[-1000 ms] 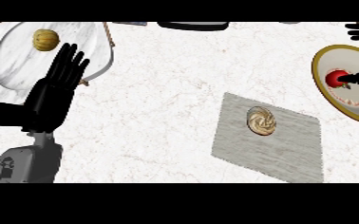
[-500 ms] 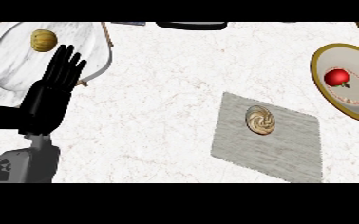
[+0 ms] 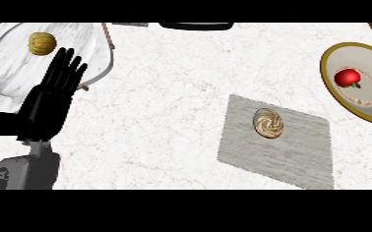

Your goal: Pick the tomato from the placemat and place it in the bowl

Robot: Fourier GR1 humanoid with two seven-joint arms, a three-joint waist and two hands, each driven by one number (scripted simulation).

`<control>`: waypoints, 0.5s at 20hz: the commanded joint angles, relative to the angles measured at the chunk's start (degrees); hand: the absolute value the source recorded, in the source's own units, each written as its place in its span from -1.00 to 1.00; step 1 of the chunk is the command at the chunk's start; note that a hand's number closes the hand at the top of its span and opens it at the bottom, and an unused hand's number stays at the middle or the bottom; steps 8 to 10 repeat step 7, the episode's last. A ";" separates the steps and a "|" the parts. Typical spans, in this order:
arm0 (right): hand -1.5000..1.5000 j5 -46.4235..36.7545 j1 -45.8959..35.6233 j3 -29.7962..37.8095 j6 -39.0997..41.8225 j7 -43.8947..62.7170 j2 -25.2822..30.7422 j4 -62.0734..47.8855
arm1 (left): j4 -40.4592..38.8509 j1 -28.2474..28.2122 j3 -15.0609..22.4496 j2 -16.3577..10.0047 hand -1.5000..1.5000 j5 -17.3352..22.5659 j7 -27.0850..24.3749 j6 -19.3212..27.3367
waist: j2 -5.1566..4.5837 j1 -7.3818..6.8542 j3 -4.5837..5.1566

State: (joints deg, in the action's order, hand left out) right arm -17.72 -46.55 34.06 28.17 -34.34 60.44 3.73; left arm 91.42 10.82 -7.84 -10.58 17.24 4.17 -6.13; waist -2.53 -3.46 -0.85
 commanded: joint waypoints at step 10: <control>-1.00 0.25 6.95 0.15 6.64 -3.08 3.20 1.18 | 0.78 -0.55 -0.25 0.18 0.00 0.15 -0.05 0.27 | 0.01 0.32 -0.41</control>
